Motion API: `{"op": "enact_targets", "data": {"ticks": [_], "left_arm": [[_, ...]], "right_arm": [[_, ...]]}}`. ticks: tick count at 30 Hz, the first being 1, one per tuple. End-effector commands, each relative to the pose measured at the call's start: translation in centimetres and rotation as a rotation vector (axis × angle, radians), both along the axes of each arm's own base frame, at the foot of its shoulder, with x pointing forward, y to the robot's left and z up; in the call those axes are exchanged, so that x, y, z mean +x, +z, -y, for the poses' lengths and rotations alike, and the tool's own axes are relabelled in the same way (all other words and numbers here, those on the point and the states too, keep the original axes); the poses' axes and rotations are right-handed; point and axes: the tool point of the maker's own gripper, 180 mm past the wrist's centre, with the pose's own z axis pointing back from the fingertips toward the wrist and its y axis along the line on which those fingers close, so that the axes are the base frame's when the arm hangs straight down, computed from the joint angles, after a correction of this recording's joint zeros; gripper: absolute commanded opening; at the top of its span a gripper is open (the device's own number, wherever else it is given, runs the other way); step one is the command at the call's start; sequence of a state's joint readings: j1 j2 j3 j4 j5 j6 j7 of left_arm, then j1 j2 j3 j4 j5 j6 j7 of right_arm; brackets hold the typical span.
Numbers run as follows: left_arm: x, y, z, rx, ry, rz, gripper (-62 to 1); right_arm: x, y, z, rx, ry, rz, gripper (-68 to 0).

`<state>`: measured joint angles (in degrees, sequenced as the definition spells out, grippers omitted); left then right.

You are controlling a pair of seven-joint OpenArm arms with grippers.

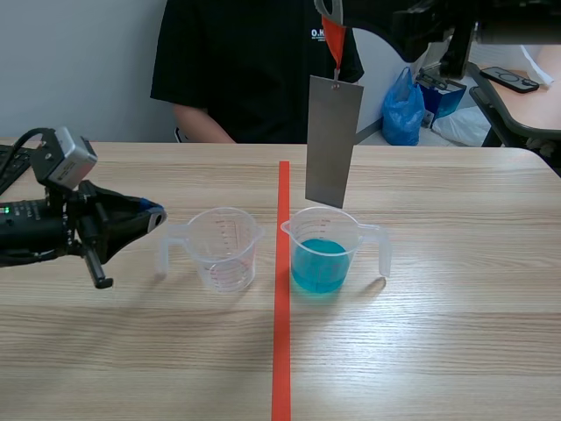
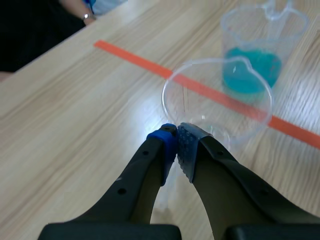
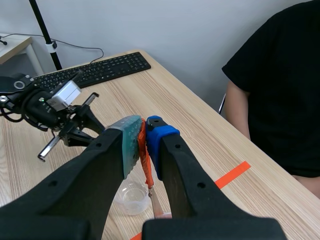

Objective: Do the redox reaction experiment.
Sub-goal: 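Raise the plate and point at it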

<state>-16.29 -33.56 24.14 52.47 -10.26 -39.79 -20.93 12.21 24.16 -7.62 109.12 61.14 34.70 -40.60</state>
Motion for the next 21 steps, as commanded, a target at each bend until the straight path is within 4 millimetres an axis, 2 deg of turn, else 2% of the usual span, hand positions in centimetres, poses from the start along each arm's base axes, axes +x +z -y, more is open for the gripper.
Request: {"op": "enact_targets", "data": {"ticks": [1, 11, 21], "left_arm": [[0.9, 1.4, 0.9, -0.042, 0.0, 0.022, -57.1], [2.7, 3.3, 6.2, -0.121, -0.046, 0.018, -57.1], [2.0, 3.9, 12.4, -0.156, -0.149, -0.002, -57.0]], "right_arm": [[0.1, 1.4, 0.2, 0.023, -0.003, 0.035, -66.2], [0.1, 1.4, 0.2, 0.024, -0.002, 0.034, -66.2], [0.1, 1.4, 0.2, 0.024, -0.002, 0.034, -66.2]]}}
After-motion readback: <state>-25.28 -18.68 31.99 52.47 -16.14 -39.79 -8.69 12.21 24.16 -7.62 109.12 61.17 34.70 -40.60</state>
